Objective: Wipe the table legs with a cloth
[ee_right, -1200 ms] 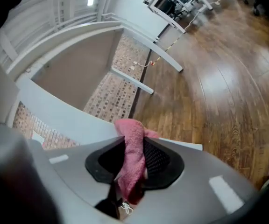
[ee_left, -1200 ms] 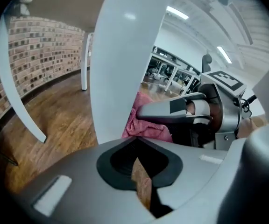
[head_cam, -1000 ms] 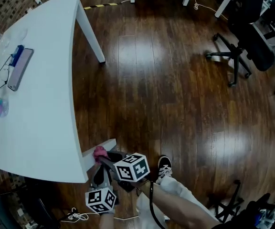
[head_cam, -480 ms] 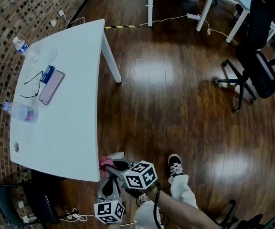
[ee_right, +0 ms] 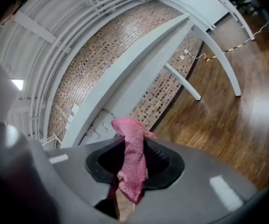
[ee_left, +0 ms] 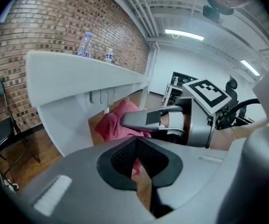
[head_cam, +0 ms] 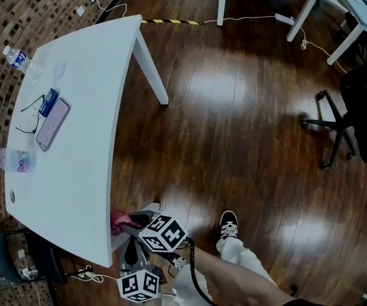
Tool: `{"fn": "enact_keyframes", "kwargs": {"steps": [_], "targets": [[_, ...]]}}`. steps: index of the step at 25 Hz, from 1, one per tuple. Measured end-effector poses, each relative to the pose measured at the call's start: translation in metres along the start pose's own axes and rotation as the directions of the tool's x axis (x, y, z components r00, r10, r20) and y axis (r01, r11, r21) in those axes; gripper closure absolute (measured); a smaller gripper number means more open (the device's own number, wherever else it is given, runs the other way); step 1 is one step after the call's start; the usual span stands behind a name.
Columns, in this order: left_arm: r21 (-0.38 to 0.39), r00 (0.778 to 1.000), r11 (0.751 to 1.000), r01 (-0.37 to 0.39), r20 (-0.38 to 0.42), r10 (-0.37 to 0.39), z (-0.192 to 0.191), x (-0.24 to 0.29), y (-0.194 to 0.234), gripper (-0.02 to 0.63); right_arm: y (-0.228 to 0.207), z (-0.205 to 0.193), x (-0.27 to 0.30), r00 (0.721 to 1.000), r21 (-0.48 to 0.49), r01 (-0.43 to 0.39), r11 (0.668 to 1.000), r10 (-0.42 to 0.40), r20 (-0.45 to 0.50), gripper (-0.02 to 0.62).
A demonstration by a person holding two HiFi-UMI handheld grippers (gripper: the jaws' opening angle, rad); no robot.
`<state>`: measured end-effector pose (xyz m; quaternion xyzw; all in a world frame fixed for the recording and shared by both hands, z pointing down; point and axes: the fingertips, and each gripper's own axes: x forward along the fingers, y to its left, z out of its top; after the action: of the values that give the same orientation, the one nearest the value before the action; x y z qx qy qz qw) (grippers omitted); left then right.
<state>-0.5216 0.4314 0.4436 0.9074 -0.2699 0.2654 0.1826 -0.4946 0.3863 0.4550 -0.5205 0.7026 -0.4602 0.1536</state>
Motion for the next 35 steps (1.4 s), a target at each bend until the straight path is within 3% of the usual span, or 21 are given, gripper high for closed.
{"fn": "enact_keyframes", "kwargs": {"steps": [4, 8, 14, 20, 24, 27, 31, 33, 35], "targets": [[-0.027, 0.996, 0.995, -0.093, 0.009, 0.093, 0.005, 0.022, 0.007, 0.611, -0.011, 0.000, 0.021, 0.997, -0.059, -0.036, 0.998, 0.032, -0.072, 0.506], [-0.054, 0.988, 0.987, -0.152, 0.001, 0.152, -0.015, 0.030, 0.020, 0.611, -0.020, -0.018, 0.039, 0.985, -0.118, -0.091, 0.989, 0.072, -0.156, 0.506], [-0.031, 0.981, 0.981, -0.189, -0.045, 0.188, -0.064, 0.048, 0.042, 0.612, -0.042, -0.063, 0.067, 0.959, -0.192, -0.169, 0.967, 0.116, -0.260, 0.506], [-0.022, 0.984, 0.986, -0.165, -0.064, 0.163, -0.117, 0.074, 0.058, 0.611, -0.119, -0.121, 0.097, 0.928, -0.178, -0.159, 0.971, 0.085, -0.363, 0.508], [0.036, 0.993, 0.994, -0.104, -0.044, 0.106, -0.139, 0.110, 0.057, 0.611, -0.193, -0.173, 0.120, 0.905, -0.168, -0.126, 0.978, 0.044, -0.423, 0.508], [0.176, 0.997, 0.984, 0.024, -0.080, -0.010, -0.164, 0.149, 0.045, 0.611, -0.259, -0.218, 0.142, 0.891, -0.139, -0.087, 0.987, 0.015, -0.454, 0.508], [0.357, 0.960, 0.899, 0.254, -0.207, -0.189, -0.207, 0.190, 0.020, 0.611, -0.346, -0.274, 0.161, 0.861, -0.072, 0.006, 0.997, -0.042, -0.507, 0.508], [0.382, 0.942, 0.870, 0.310, -0.247, -0.227, -0.218, 0.202, 0.012, 0.611, -0.384, -0.299, 0.165, 0.843, -0.051, 0.051, 0.997, -0.071, -0.533, 0.508], [0.385, 0.931, 0.859, 0.337, -0.270, -0.245, -0.223, 0.212, 0.008, 0.611, -0.414, -0.317, 0.171, 0.829, -0.045, 0.093, 0.995, -0.102, -0.551, 0.508]]}}
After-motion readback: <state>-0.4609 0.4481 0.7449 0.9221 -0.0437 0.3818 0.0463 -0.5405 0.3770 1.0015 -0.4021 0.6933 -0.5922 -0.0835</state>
